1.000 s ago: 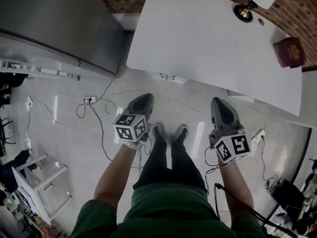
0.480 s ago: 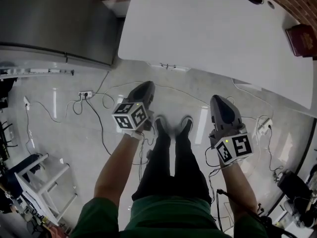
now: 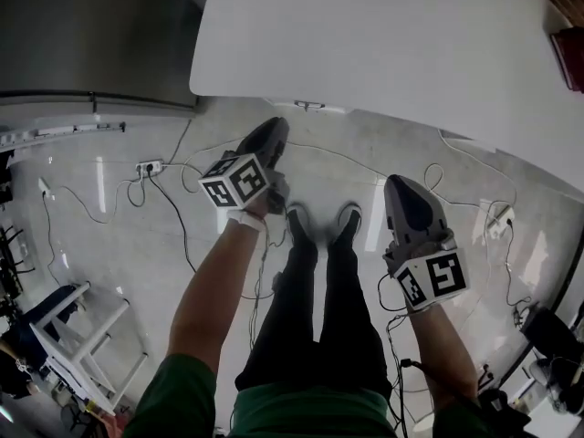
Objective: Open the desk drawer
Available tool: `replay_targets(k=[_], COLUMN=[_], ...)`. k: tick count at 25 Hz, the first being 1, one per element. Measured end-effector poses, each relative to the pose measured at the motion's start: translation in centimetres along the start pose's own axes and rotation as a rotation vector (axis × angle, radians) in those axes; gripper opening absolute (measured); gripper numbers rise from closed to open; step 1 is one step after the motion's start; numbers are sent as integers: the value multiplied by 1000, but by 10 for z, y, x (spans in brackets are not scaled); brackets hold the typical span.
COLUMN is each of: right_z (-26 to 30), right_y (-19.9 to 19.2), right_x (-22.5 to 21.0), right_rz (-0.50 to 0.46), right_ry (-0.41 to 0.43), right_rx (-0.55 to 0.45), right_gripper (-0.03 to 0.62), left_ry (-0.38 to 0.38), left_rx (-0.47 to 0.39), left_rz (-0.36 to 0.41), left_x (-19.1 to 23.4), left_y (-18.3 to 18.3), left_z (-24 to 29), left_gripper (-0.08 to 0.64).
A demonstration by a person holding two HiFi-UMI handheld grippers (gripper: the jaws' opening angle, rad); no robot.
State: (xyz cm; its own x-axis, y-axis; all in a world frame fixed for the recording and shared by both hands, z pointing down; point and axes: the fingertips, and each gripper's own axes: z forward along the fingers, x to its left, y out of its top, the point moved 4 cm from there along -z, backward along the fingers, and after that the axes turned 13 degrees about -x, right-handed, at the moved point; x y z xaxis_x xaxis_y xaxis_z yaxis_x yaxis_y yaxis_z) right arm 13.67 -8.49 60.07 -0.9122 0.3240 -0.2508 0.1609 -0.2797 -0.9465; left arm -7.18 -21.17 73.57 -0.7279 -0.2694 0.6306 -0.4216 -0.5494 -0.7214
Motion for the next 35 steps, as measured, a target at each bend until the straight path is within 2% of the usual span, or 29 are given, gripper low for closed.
replay_targets(k=[2,4,10,15,23,31,35], right_z=[-1,-2,-4,-8,-8,-7,-3], right_y=[-11,-22,-55,-79,-102,-105,-109], right_x=[-2,-5,-7,-7,-11,-13,-9], right_rz=[7,18,37,44,91,109,96], right_ry=[1,1,10,20,13,25,37], right_rx=[6,12,59,92,111,128,142], right_gripper=[0,0,0,0,0,0,0], left_ry=[2,4,2,21,-4,-52,-76], left_rx=[-9,-13,-34,-59,-161,-218,-243], left_rz=[-17,-64,-242,-310,-523,-618,-620], left_x=[5,9,31,48,57,47,44], left_y=[-5,-14,-34,-41,-44,-50,-48], left_z=[8,15,42,59,84,101,105], left_gripper=[87,105,106,107,121,117,75])
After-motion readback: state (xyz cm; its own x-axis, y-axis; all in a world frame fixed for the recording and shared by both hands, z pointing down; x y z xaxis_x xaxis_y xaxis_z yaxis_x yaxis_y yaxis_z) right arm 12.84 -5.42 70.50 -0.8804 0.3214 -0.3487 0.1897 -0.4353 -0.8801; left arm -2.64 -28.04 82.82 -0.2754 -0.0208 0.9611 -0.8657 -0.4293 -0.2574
